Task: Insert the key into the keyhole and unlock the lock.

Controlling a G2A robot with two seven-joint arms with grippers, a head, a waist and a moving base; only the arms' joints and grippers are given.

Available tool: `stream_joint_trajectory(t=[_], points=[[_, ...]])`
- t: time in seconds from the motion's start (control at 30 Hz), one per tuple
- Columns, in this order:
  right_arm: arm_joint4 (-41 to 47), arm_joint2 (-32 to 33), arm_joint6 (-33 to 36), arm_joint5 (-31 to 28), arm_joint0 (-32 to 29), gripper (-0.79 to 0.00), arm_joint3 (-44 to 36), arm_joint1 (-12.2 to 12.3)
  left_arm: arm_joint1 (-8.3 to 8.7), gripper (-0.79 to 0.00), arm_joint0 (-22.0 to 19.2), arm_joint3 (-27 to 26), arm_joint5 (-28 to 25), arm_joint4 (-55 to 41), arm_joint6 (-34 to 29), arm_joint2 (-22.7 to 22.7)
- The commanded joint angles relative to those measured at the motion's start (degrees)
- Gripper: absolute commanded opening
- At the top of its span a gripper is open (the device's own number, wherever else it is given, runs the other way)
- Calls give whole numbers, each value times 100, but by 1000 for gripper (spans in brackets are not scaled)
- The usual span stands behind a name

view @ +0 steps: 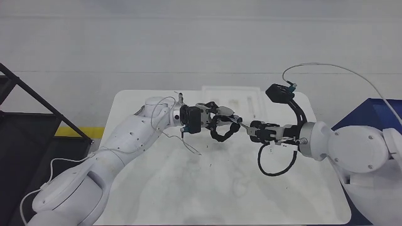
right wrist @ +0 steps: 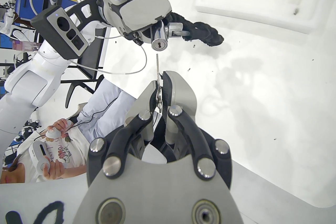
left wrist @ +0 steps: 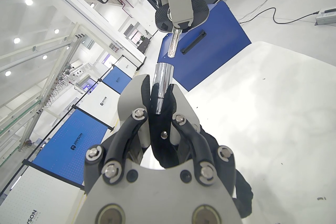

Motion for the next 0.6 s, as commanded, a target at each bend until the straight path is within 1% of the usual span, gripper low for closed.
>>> stream_joint_trajectory(t=[0.0, 0.57], points=[[5, -33, -4, 5, 31, -785, 20, 18, -1, -785, 1, -10, 9, 46, 2, -2], [126, -285, -79, 79, 206, -785, 39, 182, -36, -785, 34, -20, -52, 146, 44, -50]])
